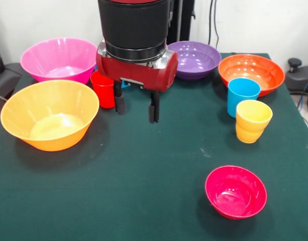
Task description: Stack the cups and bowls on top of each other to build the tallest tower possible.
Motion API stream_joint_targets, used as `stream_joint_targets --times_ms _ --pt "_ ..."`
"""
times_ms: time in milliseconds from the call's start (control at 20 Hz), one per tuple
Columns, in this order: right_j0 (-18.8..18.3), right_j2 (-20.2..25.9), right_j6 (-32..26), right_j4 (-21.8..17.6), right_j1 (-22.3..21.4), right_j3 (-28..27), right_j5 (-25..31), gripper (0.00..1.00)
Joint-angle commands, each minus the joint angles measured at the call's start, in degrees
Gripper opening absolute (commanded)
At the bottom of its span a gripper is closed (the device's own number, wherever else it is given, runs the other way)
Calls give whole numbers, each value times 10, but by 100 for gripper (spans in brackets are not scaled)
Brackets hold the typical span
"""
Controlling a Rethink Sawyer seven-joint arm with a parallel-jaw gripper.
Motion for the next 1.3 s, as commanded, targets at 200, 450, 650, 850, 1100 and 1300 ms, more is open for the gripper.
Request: stream_joint_targets --times_ms 200,450,650,850,1100,1300 --pt "-12 41 -145 -15 5 51 43 100" --pt "-16 40 -145 -18 -1 60 33 100" --pt "-15 38 -142 -23 -1 58 29 100" --pt "-17 38 -143 -25 -1 61 24 100" --pt "-18 39 -144 -26 -1 61 25 100" --pt "-17 38 -143 -28 -1 63 19 100"
